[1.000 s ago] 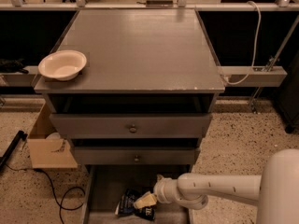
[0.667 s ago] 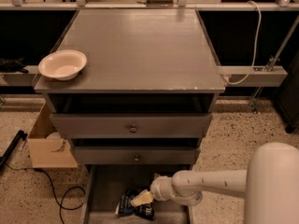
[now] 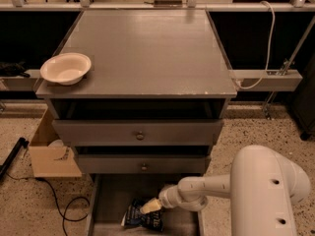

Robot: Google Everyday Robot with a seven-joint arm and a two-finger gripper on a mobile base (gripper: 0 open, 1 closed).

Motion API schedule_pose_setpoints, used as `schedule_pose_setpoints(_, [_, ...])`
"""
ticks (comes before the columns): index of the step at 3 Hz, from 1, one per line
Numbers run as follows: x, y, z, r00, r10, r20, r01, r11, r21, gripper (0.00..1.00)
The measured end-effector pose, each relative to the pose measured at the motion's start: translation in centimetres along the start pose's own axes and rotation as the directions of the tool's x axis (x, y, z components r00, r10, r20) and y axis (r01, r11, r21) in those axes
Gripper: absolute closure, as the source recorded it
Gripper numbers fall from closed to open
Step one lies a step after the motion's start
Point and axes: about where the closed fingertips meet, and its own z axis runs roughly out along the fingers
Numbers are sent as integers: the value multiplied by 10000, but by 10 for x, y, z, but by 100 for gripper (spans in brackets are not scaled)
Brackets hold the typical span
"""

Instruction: Pick blue chip bag from bottom drawer and place on counter

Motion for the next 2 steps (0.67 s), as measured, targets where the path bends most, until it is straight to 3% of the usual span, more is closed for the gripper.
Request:
schedule_pose_setpoints(1, [-8, 5, 3, 9991, -397, -114, 396, 9992, -105, 0])
schedule_pose_setpoints(2, [58, 26, 7, 9969, -686, -373, 677, 9974, -251, 0])
